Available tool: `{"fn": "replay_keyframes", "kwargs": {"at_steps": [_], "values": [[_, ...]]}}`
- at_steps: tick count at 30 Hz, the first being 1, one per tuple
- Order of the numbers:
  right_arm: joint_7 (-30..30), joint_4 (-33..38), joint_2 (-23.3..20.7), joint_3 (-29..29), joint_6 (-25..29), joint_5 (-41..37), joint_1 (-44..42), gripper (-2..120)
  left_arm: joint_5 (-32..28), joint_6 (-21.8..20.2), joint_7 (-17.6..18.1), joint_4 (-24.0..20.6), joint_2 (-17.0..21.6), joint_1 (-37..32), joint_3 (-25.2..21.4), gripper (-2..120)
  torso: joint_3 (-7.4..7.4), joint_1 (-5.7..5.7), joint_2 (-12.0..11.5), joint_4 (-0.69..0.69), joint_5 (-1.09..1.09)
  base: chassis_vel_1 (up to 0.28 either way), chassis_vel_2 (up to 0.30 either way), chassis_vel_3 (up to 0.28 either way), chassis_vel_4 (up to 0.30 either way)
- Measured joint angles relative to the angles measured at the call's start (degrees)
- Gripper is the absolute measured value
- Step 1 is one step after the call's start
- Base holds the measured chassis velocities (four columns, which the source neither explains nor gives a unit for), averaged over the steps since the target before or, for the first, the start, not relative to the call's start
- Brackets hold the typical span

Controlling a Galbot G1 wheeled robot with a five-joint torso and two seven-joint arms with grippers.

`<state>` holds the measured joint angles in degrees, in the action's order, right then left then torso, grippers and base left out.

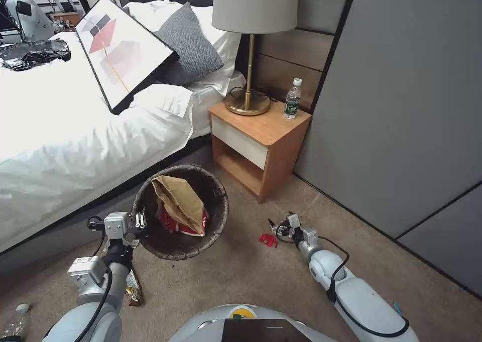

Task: Pick up the trash bin, then pick up the garbage from the floor and place it into the trash bin.

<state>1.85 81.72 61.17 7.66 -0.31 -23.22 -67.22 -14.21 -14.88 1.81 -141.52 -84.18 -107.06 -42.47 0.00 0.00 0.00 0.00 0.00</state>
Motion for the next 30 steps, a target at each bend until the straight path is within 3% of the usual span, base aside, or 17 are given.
{"fn": "replay_keyframes", "kwargs": {"at_steps": [13,30], "values": [[2.11,-8.08,1.80,-1.40,1.38,2.69,0.36,100,0.33,-0.06,-0.04,-0.20,-0.33,-0.21,0.03,0,0.00,0.00,0.00,0.00,0.00,0.000,0.000,0.000,0.000],[2.93,-11.53,4.21,-4.63,2.60,7.04,1.56,100,0.71,-0.05,-0.13,0.20,-0.26,-0.05,0.25,0,0.00,0.00,0.00,-0.01,0.00,0.000,0.000,0.000,0.000]]}}
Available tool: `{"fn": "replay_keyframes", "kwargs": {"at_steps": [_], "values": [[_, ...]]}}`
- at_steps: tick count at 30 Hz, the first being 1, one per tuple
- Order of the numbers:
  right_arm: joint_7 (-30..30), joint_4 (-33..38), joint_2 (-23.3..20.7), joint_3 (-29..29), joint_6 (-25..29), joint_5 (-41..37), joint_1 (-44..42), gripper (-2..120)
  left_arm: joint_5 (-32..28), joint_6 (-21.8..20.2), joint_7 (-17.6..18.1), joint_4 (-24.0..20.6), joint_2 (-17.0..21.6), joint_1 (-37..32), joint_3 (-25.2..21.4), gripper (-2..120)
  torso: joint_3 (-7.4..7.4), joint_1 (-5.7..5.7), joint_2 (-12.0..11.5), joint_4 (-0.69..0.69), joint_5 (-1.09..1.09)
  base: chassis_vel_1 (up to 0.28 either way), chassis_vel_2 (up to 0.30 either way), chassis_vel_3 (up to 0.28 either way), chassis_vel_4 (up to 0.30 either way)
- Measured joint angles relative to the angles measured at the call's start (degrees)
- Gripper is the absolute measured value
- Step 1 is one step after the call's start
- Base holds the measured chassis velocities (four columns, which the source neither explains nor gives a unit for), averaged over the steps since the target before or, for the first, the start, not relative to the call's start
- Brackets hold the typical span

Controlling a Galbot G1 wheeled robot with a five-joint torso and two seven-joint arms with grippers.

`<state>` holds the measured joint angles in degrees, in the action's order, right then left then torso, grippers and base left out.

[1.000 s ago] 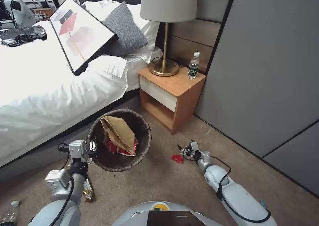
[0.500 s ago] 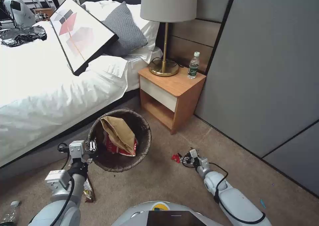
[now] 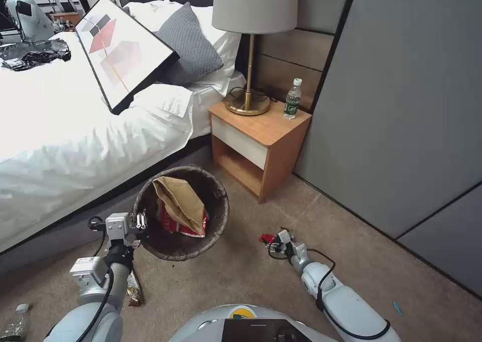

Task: Pick up the trash bin, then pick up the garbage from the floor and place it into the trash bin.

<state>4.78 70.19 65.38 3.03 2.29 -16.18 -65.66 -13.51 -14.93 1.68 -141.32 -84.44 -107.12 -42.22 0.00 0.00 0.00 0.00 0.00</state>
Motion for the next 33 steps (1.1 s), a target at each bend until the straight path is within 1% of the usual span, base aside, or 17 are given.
{"fn": "replay_keyframes", "kwargs": {"at_steps": [14,31,33], "values": [[-0.01,-2.92,2.38,0.06,0.31,1.96,-0.36,100,-0.18,0.03,-0.07,0.25,0.29,0.29,0.04,0,0.00,0.00,0.00,0.00,0.00,0.000,0.000,0.000,0.000],[0.57,-4.93,3.39,0.42,0.51,2.65,0.27,100,-0.25,0.03,-0.11,0.56,0.33,0.44,0.01,0,0.00,0.00,0.00,0.00,0.00,0.000,0.000,0.000,0.000],[0.70,-5.27,3.60,0.45,0.53,2.73,0.44,98,-0.25,0.03,-0.11,0.62,0.34,0.46,0.00,0,0.00,0.00,0.00,0.00,0.00,0.000,0.000,0.000,0.000]]}}
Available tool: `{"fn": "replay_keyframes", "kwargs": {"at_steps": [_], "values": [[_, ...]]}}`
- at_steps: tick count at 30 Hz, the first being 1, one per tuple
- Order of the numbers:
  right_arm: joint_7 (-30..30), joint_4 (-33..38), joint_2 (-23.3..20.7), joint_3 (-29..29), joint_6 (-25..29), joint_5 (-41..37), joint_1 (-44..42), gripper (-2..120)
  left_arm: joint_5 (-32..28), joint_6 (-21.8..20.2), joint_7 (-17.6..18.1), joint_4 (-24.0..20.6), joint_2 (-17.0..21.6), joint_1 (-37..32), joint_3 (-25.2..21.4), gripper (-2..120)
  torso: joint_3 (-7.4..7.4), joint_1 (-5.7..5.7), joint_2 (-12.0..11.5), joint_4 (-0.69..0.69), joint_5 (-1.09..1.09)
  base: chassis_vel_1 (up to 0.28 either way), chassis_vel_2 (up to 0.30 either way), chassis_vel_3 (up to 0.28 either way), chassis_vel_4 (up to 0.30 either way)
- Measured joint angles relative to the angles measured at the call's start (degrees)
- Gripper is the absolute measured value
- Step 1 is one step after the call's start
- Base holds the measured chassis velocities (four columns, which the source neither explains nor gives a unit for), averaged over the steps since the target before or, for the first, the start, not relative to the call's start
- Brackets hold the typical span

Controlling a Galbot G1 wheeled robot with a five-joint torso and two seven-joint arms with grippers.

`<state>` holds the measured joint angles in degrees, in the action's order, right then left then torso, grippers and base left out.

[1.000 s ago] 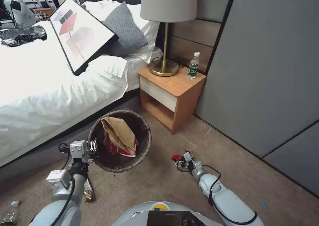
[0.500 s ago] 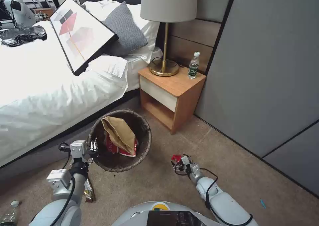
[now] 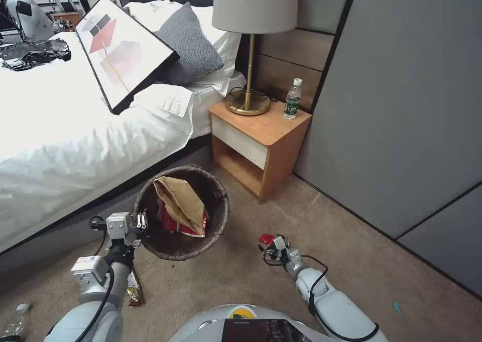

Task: Pick up the trash bin, then pick up the garbage from the floor and place it into the trash bin.

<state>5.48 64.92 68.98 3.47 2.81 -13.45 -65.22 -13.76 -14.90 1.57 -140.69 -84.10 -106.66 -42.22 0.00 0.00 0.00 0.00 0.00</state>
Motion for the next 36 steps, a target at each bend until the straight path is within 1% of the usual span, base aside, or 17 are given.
{"fn": "replay_keyframes", "kwargs": {"at_steps": [1,4,5,7,9,10,13,14,17,18,20,23,25,26,27,28,36], "values": [[0.00,0.00,0.00,0.00,0.00,0.00,0.00,98,0.00,0.00,0.00,0.00,0.00,0.00,0.00,0,0.00,0.00,0.00,0.00,0.00,0.000,0.000,0.000,0.000],[0.06,-0.66,0.47,0.06,0.03,0.22,0.35,84,0.00,0.00,-0.03,0.04,0.00,0.04,0.00,0,0.00,0.00,0.00,0.00,0.00,0.000,0.000,0.000,0.000],[0.06,-0.66,0.47,0.06,0.03,0.22,0.35,84,0.00,0.00,-0.03,0.04,0.00,0.04,0.00,0,0.00,0.00,0.00,0.00,0.00,0.000,0.000,0.000,0.000],[0.20,-0.96,0.69,0.07,0.11,0.24,0.51,72,-0.01,0.01,-0.04,0.07,0.02,0.08,0.00,0,0.00,0.00,0.00,0.00,0.00,0.000,0.000,0.000,0.000],[0.24,-1.20,0.81,0.09,0.23,0.30,0.61,66,-0.01,0.02,-0.05,0.11,0.03,0.09,0.00,0,0.00,0.00,0.00,0.00,0.00,0.000,0.000,0.000,0.000],[0.24,-1.20,0.81,0.09,0.23,0.30,0.61,66,-0.01,0.02,-0.05,0.11,0.03,0.09,0.00,0,0.00,0.00,0.00,0.00,0.00,0.000,0.000,0.000,0.000],[0.53,-1.61,1.15,0.22,0.40,0.48,0.70,49,-0.02,0.03,-0.07,0.12,0.09,0.10,0.01,0,-0.01,0.00,0.00,0.00,0.00,0.000,0.000,0.000,0.000],[0.53,-1.61,1.15,0.22,0.40,0.48,0.70,49,-0.02,0.03,-0.07,0.12,0.09,0.10,0.01,0,-0.01,0.00,0.00,0.00,0.00,0.000,0.000,0.000,0.000],[0.63,-2.01,1.42,0.41,0.43,0.50,0.85,39,-0.04,0.03,-0.08,0.12,0.16,0.10,0.02,0,-0.01,0.00,0.00,0.00,-0.01,0.000,0.000,0.000,0.000],[0.68,-2.18,1.61,0.49,0.44,0.50,0.87,30,-0.04,0.04,-0.10,0.13,0.18,0.08,0.05,0,-0.01,0.00,0.00,0.00,0.00,0.000,0.000,0.000,0.000],[0.68,-2.23,1.64,0.50,0.45,0.50,0.86,27,-0.04,0.04,-0.12,0.12,0.18,0.08,0.07,0,-0.01,0.00,0.00,0.00,-0.01,0.000,0.000,0.000,0.000],[0.68,-2.49,1.73,0.63,0.48,0.50,0.87,13,-0.04,0.05,-0.14,0.12,0.19,0.06,0.10,0,0.00,0.00,0.00,0.00,0.00,0.000,0.000,0.000,0.000],[0.66,-2.53,1.78,0.66,0.49,0.50,0.87,12,-0.04,0.07,-0.15,0.11,0.19,0.06,0.11,0,-0.01,0.00,0.00,0.00,-0.02,0.000,0.000,0.000,0.000],[0.63,-2.57,1.77,0.75,0.51,0.50,0.87,5,-0.04,0.11,-0.16,0.10,0.19,0.05,0.11,0,0.00,0.00,0.00,-0.01,-0.01,0.000,0.000,0.000,0.000],[0.59,-2.57,1.77,0.83,0.54,0.48,0.86,5,-0.04,0.12,-0.15,0.10,0.19,0.03,0.11,0,0.00,0.00,0.00,-0.01,0.00,0.000,0.000,0.000,0.000],[0.51,-2.51,1.76,0.87,0.56,0.45,0.81,0,-0.04,0.12,-0.16,0.08,0.18,0.02,0.12,0,0.00,0.00,0.00,-0.01,-0.01,0.000,0.000,0.000,0.000],[-0.06,0.31,0.42,1.42,0.61,0.25,0.17,0,-0.04,0.19,-0.20,0.03,0.10,-0.04,0.12,0,0.01,0.00,0.00,0.03,0.02,0.000,0.000,0.000,0.000]]}}
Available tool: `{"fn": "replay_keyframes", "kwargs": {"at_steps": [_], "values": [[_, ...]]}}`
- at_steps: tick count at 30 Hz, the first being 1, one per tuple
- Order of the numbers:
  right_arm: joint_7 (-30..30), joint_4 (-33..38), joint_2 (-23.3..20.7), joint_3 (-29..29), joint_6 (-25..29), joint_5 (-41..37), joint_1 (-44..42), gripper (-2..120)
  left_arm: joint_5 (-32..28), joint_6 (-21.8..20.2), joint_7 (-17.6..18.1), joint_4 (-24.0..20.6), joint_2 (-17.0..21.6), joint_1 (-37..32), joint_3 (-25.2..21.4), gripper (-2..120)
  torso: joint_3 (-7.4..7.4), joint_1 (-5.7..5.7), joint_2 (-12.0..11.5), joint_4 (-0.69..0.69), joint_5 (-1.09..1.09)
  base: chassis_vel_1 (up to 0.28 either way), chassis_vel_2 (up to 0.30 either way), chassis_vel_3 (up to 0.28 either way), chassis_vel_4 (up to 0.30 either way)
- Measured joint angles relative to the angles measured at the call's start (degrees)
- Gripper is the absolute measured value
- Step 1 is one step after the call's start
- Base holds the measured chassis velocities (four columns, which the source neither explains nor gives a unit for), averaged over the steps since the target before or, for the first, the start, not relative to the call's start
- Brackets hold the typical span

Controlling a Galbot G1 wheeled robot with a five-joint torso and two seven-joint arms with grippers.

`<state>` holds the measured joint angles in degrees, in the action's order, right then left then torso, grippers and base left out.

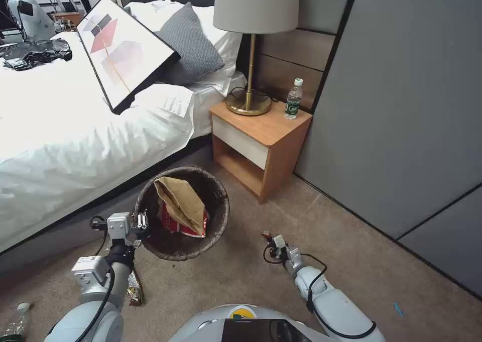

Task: Pick up the trash bin, then pick up the garbage from the floor and place it into the trash bin.

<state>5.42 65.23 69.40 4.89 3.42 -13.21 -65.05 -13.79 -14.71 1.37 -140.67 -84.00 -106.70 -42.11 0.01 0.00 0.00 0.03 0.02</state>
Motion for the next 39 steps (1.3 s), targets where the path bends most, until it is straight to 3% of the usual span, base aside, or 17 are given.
{"fn": "replay_keyframes", "kwargs": {"at_steps": [8,12,16,17,25,39], "values": [[-0.16,8.16,-2.68,1.56,0.58,0.07,-2.37,0,0.05,0.09,-0.05,-0.20,-0.13,-0.04,0.09,0,0.00,0.00,0.00,-0.02,-0.03,0.000,0.000,0.000,0.000],[-0.17,15.89,-4.85,2.55,0.45,-0.11,-4.35,0,0.08,0.11,-0.05,-0.29,-0.16,-0.05,0.12,0,0.00,0.00,0.00,-0.01,-0.02,0.000,0.000,0.000,0.000],[-0.49,28.58,-9.18,2.05,-1.58,-3.10,-5.38,0,0.11,0.10,0.02,-0.43,-0.06,-0.10,0.14,0,-0.01,0.00,0.00,-0.03,-0.01,0.000,0.000,0.000,0.000],[-0.49,28.58,-9.18,2.05,-1.58,-3.10,-5.38,0,0.11,0.10,0.02,-0.43,-0.06,-0.10,0.14,0,-0.01,0.00,0.00,-0.03,-0.01,0.000,0.000,0.000,0.000],[-0.18,45.40,-15.14,0.50,-7.22,-9.38,-1.31,0,0.25,-0.44,0.22,-0.47,0.00,-0.12,0.22,0,-0.01,0.00,0.00,-0.03,-0.02,0.000,0.000,0.000,0.000],[4.38,58.98,-23.20,-1.20,-15.05,-21.95,7.74,0,0.61,-2.87,0.32,-0.58,0.18,-0.16,0.62,0,-0.01,0.00,0.00,-0.02,-0.02,0.000,0.000,0.000,0.000]]}}
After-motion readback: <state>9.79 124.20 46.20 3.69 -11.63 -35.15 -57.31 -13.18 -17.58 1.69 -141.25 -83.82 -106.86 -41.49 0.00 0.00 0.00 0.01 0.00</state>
